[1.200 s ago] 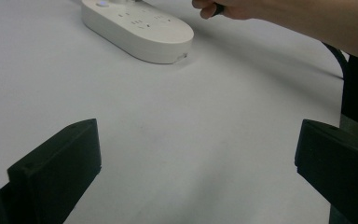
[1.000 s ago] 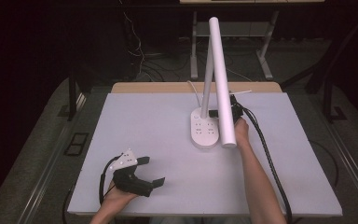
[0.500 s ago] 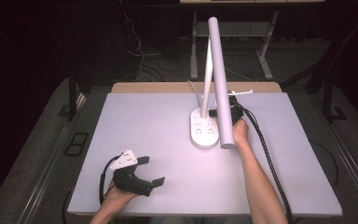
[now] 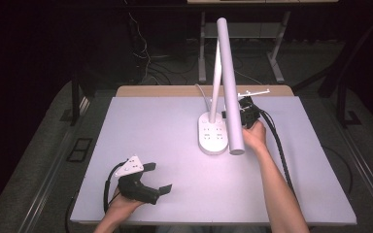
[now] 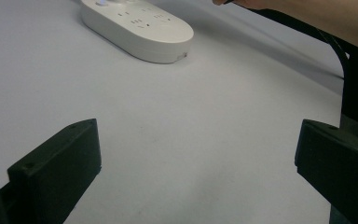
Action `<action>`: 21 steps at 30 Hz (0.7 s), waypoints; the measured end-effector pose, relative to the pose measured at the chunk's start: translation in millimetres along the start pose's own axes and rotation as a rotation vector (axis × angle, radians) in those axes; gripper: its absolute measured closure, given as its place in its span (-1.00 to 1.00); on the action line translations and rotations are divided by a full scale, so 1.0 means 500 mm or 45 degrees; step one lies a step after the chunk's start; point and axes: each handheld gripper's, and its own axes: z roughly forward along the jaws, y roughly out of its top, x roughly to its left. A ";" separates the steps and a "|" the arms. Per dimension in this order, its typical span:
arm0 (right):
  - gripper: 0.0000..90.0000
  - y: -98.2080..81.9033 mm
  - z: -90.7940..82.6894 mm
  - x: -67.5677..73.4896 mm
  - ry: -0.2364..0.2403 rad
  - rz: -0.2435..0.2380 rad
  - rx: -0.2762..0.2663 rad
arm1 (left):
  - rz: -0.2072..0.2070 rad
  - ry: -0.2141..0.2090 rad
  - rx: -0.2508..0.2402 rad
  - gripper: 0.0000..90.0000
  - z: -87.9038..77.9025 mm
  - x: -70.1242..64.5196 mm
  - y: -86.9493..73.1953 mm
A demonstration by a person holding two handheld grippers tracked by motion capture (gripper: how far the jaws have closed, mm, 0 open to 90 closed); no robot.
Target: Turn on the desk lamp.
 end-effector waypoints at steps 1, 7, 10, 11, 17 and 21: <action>0.99 0.001 -0.005 0.001 0.000 -0.008 0.003 | 0.001 0.000 0.000 -1.00 0.000 0.000 0.000; 0.99 0.005 -0.030 0.012 0.001 -0.030 0.001 | 0.003 -0.002 0.000 -1.00 0.001 -0.001 0.000; 0.99 0.007 -0.048 0.019 0.012 -0.055 -0.017 | 0.004 -0.002 -0.006 -1.00 0.001 -0.001 0.000; 0.99 0.007 -0.054 0.022 0.015 -0.062 -0.016 | 0.003 -0.002 -0.007 -1.00 0.001 -0.002 0.000; 0.09 0.005 -0.090 0.032 0.032 -0.050 -0.036 | -0.023 -0.027 -0.026 -1.00 0.000 -0.005 0.002; -0.52 -0.005 -0.116 0.044 0.006 -0.075 -0.044 | 0.001 -0.018 -0.014 -1.00 0.003 -0.007 0.003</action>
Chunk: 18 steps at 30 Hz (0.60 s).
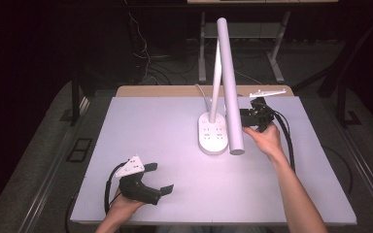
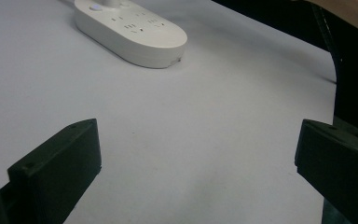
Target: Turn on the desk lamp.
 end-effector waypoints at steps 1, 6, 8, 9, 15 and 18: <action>-0.68 -0.003 -0.006 0.003 -0.006 -0.009 0.004 | 0.006 0.001 0.001 -1.00 0.000 -0.001 0.000; -1.00 -0.015 -0.031 0.014 -0.057 -0.028 0.005 | 0.006 0.003 0.002 -1.00 0.002 -0.002 0.000; -1.00 -0.025 -0.056 0.020 -0.039 -0.024 -0.030 | 0.008 0.003 0.007 -1.00 0.002 -0.002 0.000; -1.00 -0.028 -0.064 0.022 -0.025 -0.023 -0.034 | 0.008 0.003 0.008 -1.00 0.003 -0.002 0.000; -1.00 -0.044 -0.099 0.034 -0.008 -0.031 -0.050 | 0.007 0.006 0.004 -1.00 0.003 -0.002 0.000; -1.00 -0.058 -0.119 0.038 0.027 -0.018 -0.064 | 0.007 0.007 0.007 -1.00 0.003 -0.003 0.000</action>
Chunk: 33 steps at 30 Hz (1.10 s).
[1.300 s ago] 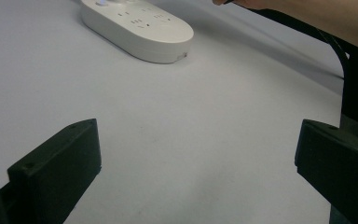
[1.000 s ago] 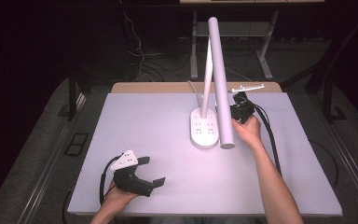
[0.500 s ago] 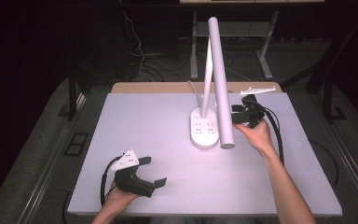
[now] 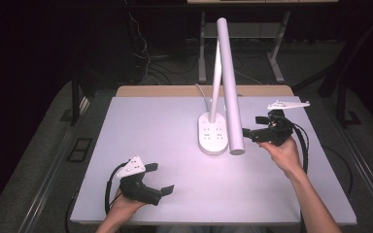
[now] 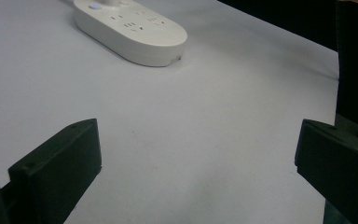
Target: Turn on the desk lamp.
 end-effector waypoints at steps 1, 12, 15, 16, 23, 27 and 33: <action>-1.00 -0.005 -0.006 0.002 0.003 0.003 -0.003 | 0.001 -0.002 0.000 -1.00 0.000 0.000 0.000; -1.00 -0.064 -0.058 0.023 0.012 0.000 -0.013 | -0.004 -0.004 0.000 -1.00 0.001 -0.002 0.000; -1.00 -0.089 -0.070 0.029 0.014 0.006 -0.007 | 0.003 -0.004 0.004 -1.00 0.001 -0.001 0.000; -1.00 -0.097 -0.073 0.031 0.016 0.009 -0.005 | 0.004 -0.005 0.006 -1.00 0.000 -0.001 0.000; -1.00 -0.139 -0.086 0.041 0.000 0.006 0.022 | 0.000 -0.003 0.004 -1.00 0.001 0.000 0.000; -1.00 -0.165 -0.094 0.048 0.003 0.006 0.020 | -0.002 -0.001 0.003 -1.00 0.001 -0.001 0.000; -1.00 -0.200 -0.101 0.055 -0.015 0.010 0.010 | -0.008 0.003 0.006 -1.00 0.001 -0.002 -0.001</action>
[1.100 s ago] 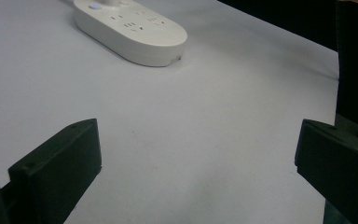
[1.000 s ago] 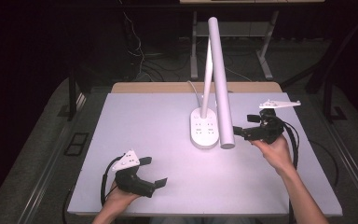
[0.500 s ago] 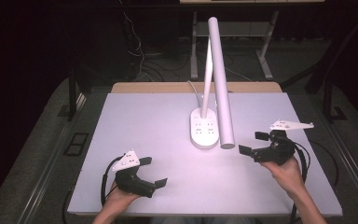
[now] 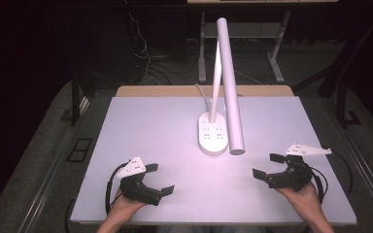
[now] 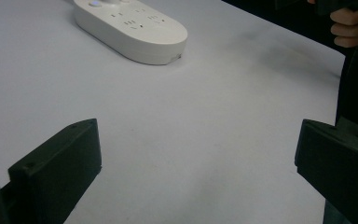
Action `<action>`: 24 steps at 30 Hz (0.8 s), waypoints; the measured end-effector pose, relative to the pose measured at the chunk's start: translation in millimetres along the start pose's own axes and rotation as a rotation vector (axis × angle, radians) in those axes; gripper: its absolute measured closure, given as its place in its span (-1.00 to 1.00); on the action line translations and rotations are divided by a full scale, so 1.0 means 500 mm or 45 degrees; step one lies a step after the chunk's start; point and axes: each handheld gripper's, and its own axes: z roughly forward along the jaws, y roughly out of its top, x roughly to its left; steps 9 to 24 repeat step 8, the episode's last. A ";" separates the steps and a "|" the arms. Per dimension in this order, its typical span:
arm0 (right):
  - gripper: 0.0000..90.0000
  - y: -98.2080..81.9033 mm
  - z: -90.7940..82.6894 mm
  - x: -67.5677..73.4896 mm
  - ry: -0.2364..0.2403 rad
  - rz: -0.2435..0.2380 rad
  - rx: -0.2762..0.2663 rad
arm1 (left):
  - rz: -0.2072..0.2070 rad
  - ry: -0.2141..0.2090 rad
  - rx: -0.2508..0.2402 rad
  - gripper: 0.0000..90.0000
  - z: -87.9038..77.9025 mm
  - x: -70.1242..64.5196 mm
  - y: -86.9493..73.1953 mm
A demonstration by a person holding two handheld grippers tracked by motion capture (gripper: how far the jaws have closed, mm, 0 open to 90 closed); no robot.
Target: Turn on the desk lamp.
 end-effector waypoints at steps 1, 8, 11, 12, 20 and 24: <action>-1.00 -0.006 -0.001 0.002 0.001 0.013 0.003 | 0.000 -0.001 0.001 -1.00 0.000 0.000 0.000; -1.00 -0.046 -0.003 0.005 -0.022 0.011 0.030 | 0.003 -0.001 0.004 -1.00 0.000 0.000 0.000; -1.00 -0.046 -0.003 0.005 -0.022 0.011 0.030 | 0.003 -0.001 0.004 -1.00 0.000 0.000 0.000; -1.00 -0.046 -0.003 0.005 -0.022 0.011 0.030 | 0.003 -0.001 0.004 -1.00 0.000 0.000 0.000; -1.00 -0.046 -0.003 0.005 -0.022 0.011 0.030 | 0.003 -0.001 0.004 -1.00 0.000 0.000 0.000; -1.00 -0.046 -0.003 0.005 -0.022 0.011 0.030 | 0.003 -0.001 0.004 -1.00 0.000 0.000 0.000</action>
